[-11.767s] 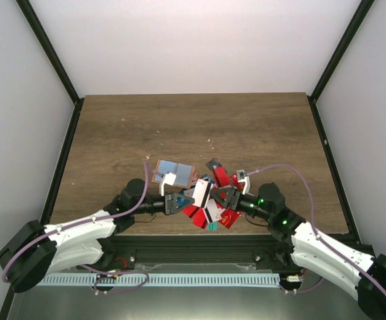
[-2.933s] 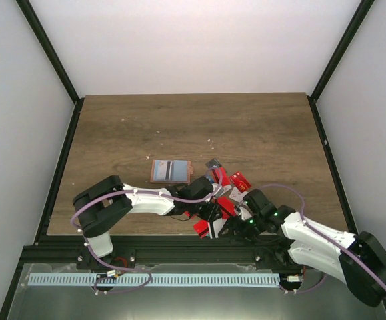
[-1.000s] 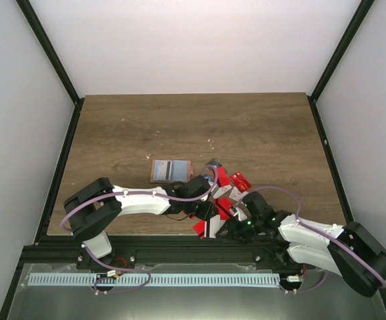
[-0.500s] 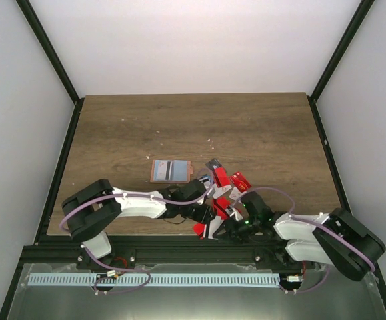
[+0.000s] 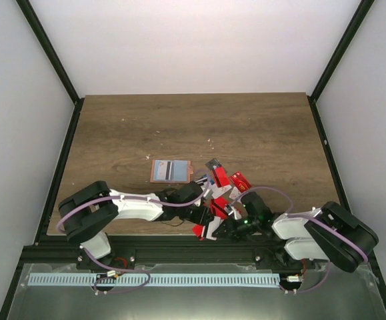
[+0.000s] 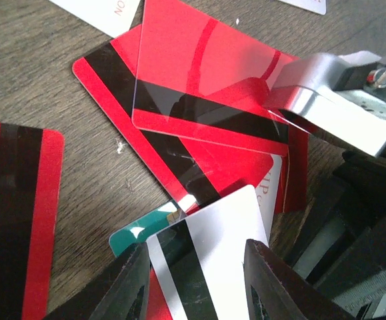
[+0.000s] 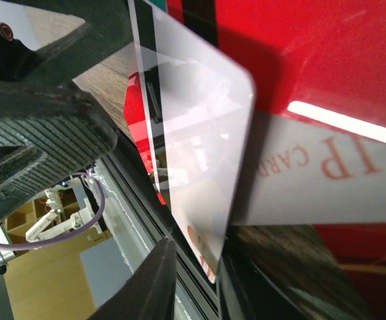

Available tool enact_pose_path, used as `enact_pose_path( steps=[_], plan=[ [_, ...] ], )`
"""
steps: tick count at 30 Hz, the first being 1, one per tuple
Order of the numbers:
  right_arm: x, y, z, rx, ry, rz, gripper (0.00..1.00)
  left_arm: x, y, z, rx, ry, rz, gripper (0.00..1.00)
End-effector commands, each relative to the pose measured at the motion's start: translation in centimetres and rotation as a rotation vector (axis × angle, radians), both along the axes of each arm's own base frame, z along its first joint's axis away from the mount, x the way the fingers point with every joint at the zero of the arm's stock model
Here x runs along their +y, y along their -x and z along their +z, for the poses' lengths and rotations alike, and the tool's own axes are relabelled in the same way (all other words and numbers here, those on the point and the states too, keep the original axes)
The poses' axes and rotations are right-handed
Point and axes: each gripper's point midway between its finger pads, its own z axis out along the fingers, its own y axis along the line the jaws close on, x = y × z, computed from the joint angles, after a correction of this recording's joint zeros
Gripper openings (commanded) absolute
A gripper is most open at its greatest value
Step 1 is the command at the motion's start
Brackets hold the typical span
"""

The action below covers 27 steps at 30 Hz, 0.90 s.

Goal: Put the credit cards into the card holder

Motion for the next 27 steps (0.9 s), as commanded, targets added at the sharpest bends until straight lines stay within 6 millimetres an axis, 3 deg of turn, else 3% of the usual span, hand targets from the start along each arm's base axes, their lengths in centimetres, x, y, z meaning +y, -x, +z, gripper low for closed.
enact_pose_path(
  steps=[1,8,12,17,27],
  plan=[
    [-0.5,-0.5,-1.1,-0.003,0.041,-0.051,0.17,1.1,1.4,-1.1,0.053,-0.029,0.005,0.41],
    [-0.2,-0.8,-0.9,-0.010,0.026,-0.056,0.01,1.2,1.8,-0.9,0.074,0.003,0.016,0.41],
    [0.0,-0.8,-0.6,-0.017,0.007,-0.046,0.01,1.1,1.5,-0.3,0.066,0.026,0.035,0.41],
    [0.2,-1.0,0.5,-0.063,0.005,-0.010,0.01,1.9,-0.3,2.2,-0.016,0.024,0.096,0.42],
    [0.9,-4.9,6.1,-0.265,-0.032,-0.003,0.01,6.4,-4.8,8.1,-0.184,0.048,0.212,0.44]
  ],
)
